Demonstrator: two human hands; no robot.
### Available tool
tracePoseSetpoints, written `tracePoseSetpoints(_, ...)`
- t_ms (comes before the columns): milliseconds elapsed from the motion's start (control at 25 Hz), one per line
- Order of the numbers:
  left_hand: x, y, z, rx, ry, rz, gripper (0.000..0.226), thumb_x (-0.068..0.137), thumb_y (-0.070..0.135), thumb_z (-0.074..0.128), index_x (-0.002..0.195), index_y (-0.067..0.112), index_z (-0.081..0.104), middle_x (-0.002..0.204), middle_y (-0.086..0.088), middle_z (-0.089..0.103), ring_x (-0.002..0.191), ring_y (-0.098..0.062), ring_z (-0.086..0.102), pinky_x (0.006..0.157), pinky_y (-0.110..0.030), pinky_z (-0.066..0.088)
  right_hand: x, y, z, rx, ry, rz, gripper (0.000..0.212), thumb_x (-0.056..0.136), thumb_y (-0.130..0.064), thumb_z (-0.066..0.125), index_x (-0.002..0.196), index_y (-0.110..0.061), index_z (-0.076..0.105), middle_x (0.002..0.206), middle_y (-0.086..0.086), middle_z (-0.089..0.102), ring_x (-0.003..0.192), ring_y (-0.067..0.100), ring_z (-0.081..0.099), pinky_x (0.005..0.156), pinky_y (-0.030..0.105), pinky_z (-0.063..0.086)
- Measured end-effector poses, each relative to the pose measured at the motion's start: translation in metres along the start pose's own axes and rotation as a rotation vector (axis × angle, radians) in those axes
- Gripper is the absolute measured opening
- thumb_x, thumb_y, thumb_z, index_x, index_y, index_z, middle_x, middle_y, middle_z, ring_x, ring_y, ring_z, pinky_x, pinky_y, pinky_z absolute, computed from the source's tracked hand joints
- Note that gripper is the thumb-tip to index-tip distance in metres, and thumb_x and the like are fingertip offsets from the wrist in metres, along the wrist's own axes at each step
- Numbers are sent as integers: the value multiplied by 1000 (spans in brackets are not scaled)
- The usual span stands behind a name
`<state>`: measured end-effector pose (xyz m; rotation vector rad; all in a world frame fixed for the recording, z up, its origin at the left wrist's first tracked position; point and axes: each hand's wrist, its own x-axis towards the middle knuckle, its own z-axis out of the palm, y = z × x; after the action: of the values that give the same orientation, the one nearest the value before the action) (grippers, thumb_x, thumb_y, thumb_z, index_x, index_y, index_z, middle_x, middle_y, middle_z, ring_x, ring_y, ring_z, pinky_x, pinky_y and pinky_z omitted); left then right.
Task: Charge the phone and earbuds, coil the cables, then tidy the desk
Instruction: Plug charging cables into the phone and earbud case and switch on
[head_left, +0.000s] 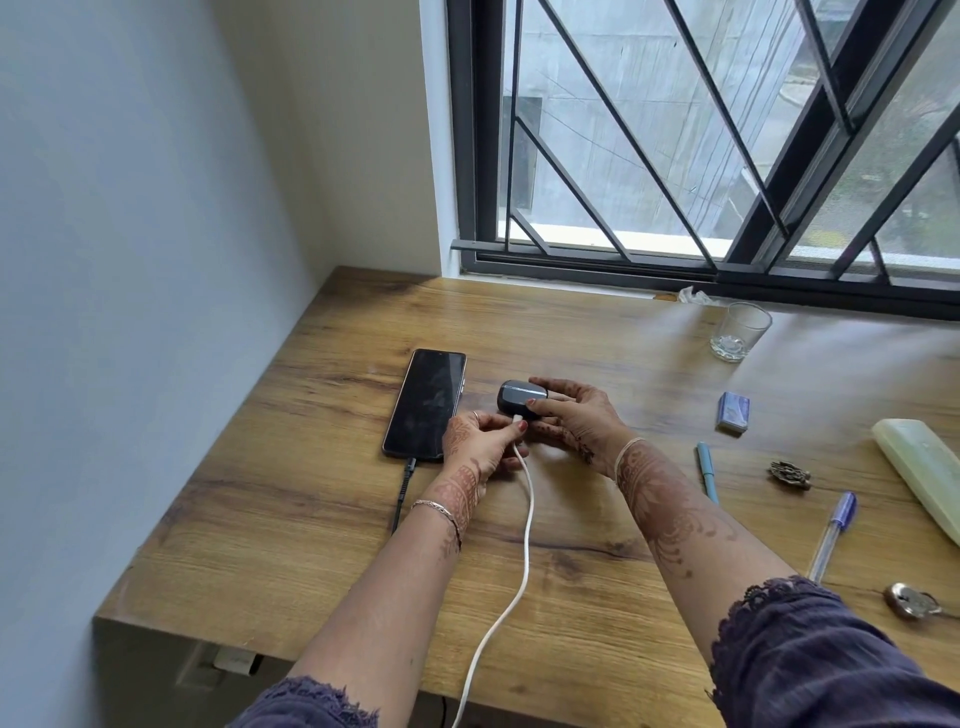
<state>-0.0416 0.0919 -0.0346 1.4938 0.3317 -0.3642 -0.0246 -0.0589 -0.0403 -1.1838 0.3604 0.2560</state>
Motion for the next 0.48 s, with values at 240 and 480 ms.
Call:
tracePoseSetpoints(240, 1, 0, 2, -11, -6, -20, 23, 79, 10, 75, 95, -3, 64, 78, -16, 71, 54, -17, 68, 60, -35, 59, -5, -5, 4, -134, -19, -36, 46, 78, 6, 72, 120, -6, 61, 111, 17, 68, 89, 27, 72, 65, 29, 61)
tracePoseSetpoints(480, 3, -1, 6, -18, 16, -39, 20, 78, 6, 75, 92, -4, 64, 84, -20, 71, 64, -26, 69, 76, -46, 57, -8, -8, 2, -613, -8, -166, 44, 83, -7, 72, 125, -14, 59, 120, 9, 63, 80, 10, 63, 56, 14, 53)
